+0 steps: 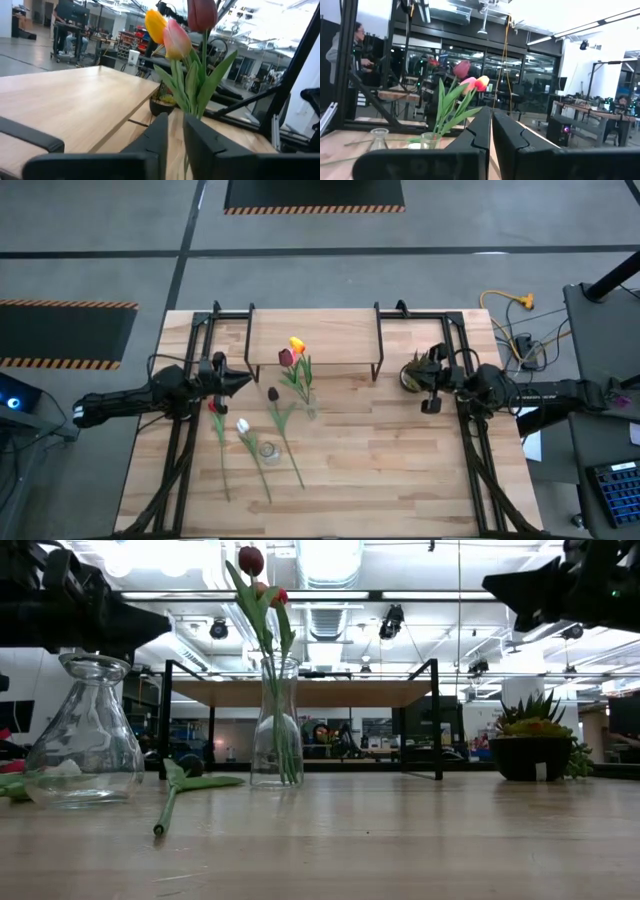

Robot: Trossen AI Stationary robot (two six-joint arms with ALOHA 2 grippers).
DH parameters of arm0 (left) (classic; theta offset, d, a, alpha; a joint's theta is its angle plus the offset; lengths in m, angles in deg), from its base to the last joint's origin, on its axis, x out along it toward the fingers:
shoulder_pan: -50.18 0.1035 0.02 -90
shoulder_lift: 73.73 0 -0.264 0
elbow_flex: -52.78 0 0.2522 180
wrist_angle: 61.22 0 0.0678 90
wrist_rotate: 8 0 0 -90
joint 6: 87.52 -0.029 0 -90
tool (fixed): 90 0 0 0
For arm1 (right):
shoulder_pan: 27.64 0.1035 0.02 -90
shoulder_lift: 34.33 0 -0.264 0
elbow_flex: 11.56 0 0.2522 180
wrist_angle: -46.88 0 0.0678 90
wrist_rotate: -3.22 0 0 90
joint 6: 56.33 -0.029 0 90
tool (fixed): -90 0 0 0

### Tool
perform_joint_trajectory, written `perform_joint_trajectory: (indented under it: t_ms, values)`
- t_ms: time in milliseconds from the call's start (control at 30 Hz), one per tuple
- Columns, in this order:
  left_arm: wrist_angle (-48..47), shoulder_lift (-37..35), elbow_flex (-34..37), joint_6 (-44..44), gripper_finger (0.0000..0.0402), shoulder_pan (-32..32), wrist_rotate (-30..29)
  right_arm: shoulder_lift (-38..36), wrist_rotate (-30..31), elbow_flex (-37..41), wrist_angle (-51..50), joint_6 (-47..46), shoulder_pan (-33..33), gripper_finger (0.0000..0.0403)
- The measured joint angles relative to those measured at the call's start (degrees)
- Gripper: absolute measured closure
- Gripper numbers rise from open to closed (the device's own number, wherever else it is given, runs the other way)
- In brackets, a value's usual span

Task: Pick and place flowers into a vace then onto a shelf
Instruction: Put the red flower into the bottom transparent vase

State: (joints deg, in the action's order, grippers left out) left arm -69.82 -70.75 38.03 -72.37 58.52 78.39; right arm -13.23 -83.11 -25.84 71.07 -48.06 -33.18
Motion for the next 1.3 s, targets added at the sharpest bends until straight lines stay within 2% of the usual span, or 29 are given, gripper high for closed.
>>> perform_joint_trajectory:
  t_ms: [167,300,433,567,767,867,967,1133,1300]
  values:
    - [-0.67,0.0,0.01,-0.03,0.029,0.0,0.05,0.02,1.73,0.0,1.24,1.67,0.0,0.0394]
    - [-0.64,0.0,-0.56,0.98,0.0261,0.0,0.11,0.02,4.06,0.0,3.72,5.53,-0.05,0.0394]
    - [-0.45,0.02,-2.46,7.23,0.0256,-0.02,0.1,0.02,4.22,0.0,8.74,9.17,-0.15,0.0394]
    - [-0.13,0.01,-5.82,12.98,0.0256,-0.02,-0.05,0.02,6.31,-0.02,12.11,8.89,-0.15,0.0394]
    - [-2.59,1.57,-10.61,21.36,0.0256,-0.02,-4.45,0.11,10.98,-0.02,12.0,12.63,-0.15,0.0394]
    - [-9.06,4.38,-14.4,25.69,0.0256,0.0,-4.47,0.12,14.05,-0.02,11.89,12.74,-0.14,0.0394]
    - [-20.06,8.71,-19.77,29.25,0.0256,-0.02,-4.45,0.12,15.03,-0.02,11.73,12.76,-0.14,0.0394]
    - [-37.24,19.07,-29.68,34.14,0.0256,-0.02,-4.45,0.65,15.03,-0.02,11.56,12.74,-0.13,0.0394]
    - [-48.88,30.08,-37.46,38.59,0.0256,-0.04,-3.99,1.78,15.04,-0.02,11.0,11.84,-0.11,0.0394]
